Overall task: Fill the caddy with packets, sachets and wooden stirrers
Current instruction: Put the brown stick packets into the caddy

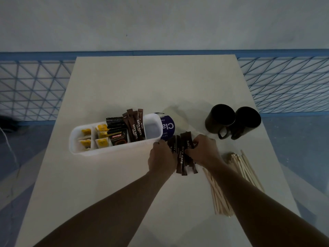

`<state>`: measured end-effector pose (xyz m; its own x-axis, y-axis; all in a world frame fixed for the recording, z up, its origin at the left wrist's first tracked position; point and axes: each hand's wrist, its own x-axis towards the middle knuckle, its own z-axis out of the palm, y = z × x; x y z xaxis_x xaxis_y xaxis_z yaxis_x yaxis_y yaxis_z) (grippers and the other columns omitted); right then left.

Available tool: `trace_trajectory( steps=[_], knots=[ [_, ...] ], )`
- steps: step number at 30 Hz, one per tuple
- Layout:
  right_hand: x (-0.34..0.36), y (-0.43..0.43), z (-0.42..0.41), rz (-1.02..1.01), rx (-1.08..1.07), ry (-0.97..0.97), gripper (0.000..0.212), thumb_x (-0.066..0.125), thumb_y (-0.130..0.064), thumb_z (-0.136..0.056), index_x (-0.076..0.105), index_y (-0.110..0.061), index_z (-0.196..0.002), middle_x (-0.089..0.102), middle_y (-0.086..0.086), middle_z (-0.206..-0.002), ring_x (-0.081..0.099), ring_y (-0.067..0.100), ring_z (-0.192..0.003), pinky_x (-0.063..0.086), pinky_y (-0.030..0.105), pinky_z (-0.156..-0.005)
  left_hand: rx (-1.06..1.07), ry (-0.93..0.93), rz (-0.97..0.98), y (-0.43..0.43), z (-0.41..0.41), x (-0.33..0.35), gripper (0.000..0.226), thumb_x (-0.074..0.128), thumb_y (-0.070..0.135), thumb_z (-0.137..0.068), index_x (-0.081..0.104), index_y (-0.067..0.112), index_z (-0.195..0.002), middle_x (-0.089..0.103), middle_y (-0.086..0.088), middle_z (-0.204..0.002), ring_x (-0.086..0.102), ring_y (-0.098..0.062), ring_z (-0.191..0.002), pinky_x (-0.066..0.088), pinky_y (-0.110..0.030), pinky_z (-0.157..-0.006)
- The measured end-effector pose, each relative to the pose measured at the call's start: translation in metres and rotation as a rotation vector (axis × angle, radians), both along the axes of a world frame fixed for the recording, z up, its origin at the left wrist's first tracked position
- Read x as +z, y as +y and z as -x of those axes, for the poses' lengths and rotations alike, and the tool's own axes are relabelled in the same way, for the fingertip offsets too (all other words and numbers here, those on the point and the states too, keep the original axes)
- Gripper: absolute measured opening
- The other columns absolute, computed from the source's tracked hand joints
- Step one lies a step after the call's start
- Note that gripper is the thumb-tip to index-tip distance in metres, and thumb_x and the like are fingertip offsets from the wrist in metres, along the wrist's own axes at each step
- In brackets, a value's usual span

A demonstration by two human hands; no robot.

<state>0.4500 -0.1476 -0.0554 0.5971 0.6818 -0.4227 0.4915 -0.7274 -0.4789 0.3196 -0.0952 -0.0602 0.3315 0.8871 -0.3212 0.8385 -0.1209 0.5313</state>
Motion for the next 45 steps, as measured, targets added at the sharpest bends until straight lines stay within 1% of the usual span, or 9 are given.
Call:
trace_trajectory(
  steps=[3, 8, 17, 22, 28, 32, 35, 39, 45],
  knots=[
    [-0.003, 0.001, 0.004, 0.019, -0.02, -0.002, 0.015, 0.07, -0.018, -0.087, 0.06, -0.013, -0.097, 0.065, 0.002, -0.078, 0.068, 0.013, -0.065, 0.061, 0.029, -0.06, -0.026, 0.038, -0.035, 0.0, 0.003, -0.001, 0.016, 0.06, 0.015, -0.093, 0.057, 0.01, -0.108, 0.063, -0.007, -0.104, 0.063, -0.025, -0.094, 0.049, -0.032, -0.076],
    [-0.003, 0.003, 0.012, 0.054, -0.029, 0.003, 0.013, 0.068, -0.013, -0.089, 0.061, -0.007, -0.098, 0.062, 0.003, -0.079, 0.066, 0.014, -0.067, 0.055, 0.022, -0.055, -0.136, 0.071, -0.038, 0.002, 0.013, -0.003, 0.012, 0.061, 0.01, -0.092, 0.061, 0.007, -0.103, 0.066, -0.008, -0.101, 0.066, -0.026, -0.093, 0.051, -0.03, -0.077],
    [-0.003, 0.002, 0.013, 0.1, -0.023, 0.03, 0.008, 0.06, -0.015, -0.094, 0.058, -0.008, -0.096, 0.059, 0.002, -0.078, 0.061, 0.011, -0.065, 0.048, 0.019, -0.051, -0.344, 0.229, -0.03, 0.003, 0.021, 0.004, 0.028, 0.051, 0.01, -0.094, 0.051, -0.001, -0.119, 0.054, -0.013, -0.113, 0.055, -0.025, -0.102, 0.04, -0.025, -0.08],
    [0.003, 0.001, 0.009, 0.12, -0.089, 0.082, 0.011, 0.055, -0.02, -0.098, 0.053, -0.01, -0.101, 0.061, 0.007, -0.087, 0.066, 0.019, -0.077, 0.06, 0.032, -0.069, -0.419, 0.3, -0.004, 0.002, 0.025, 0.008, 0.025, 0.049, 0.014, -0.095, 0.054, -0.001, -0.114, 0.048, -0.01, -0.098, 0.043, -0.021, -0.083, 0.034, -0.025, -0.075],
    [0.015, 0.008, 0.01, 0.088, -0.137, 0.142, 0.027, 0.047, -0.031, -0.102, 0.054, -0.008, -0.113, 0.062, 0.009, -0.096, 0.063, 0.019, -0.08, 0.045, 0.029, -0.057, -0.426, 0.166, 0.173, 0.009, 0.026, 0.027, 0.034, 0.05, 0.009, -0.095, 0.045, -0.005, -0.126, 0.048, -0.022, -0.128, 0.054, -0.032, -0.111, 0.041, -0.029, -0.083],
    [0.029, 0.022, 0.017, -0.028, -0.156, 0.207, 0.026, 0.049, -0.03, -0.102, 0.057, -0.007, -0.112, 0.061, 0.009, -0.091, 0.06, 0.017, -0.074, 0.043, 0.028, -0.056, -0.422, 0.099, 0.261, 0.015, 0.025, 0.044, 0.027, 0.046, 0.011, -0.099, 0.053, -0.004, -0.12, 0.063, -0.018, -0.118, 0.063, -0.032, -0.105, 0.045, -0.03, -0.073],
    [0.042, 0.036, 0.026, -0.152, -0.16, 0.264, 0.022, 0.051, -0.031, -0.101, 0.059, -0.01, -0.106, 0.066, 0.012, -0.093, 0.065, 0.023, -0.08, 0.056, 0.04, -0.067, -0.335, -0.024, 0.267, 0.03, 0.027, 0.056, 0.024, 0.048, 0.01, -0.097, 0.055, -0.002, -0.117, 0.066, -0.019, -0.109, 0.065, -0.034, -0.092, 0.047, -0.033, -0.064],
    [0.06, 0.056, 0.042, -0.307, -0.12, 0.263, 0.02, 0.05, -0.027, -0.103, 0.059, -0.011, -0.11, 0.068, 0.011, -0.095, 0.066, 0.022, -0.082, 0.054, 0.036, -0.068, -0.191, -0.232, 0.226, 0.058, 0.038, 0.066, 0.019, 0.05, 0.011, -0.096, 0.058, 0.007, -0.112, 0.065, -0.012, -0.102, 0.065, -0.027, -0.094, 0.055, -0.042, -0.078],
    [0.07, 0.088, 0.068, -0.455, -0.076, 0.305, 0.014, 0.051, -0.025, -0.102, 0.06, -0.015, -0.106, 0.071, 0.001, -0.092, 0.067, 0.017, -0.083, 0.053, 0.036, -0.078, 0.12, -0.454, 0.102, 0.095, 0.059, 0.079, 0.02, 0.053, 0.017, -0.097, 0.06, 0.011, -0.115, 0.067, -0.004, -0.103, 0.065, -0.018, -0.092, 0.053, -0.036, -0.075]
  ],
)
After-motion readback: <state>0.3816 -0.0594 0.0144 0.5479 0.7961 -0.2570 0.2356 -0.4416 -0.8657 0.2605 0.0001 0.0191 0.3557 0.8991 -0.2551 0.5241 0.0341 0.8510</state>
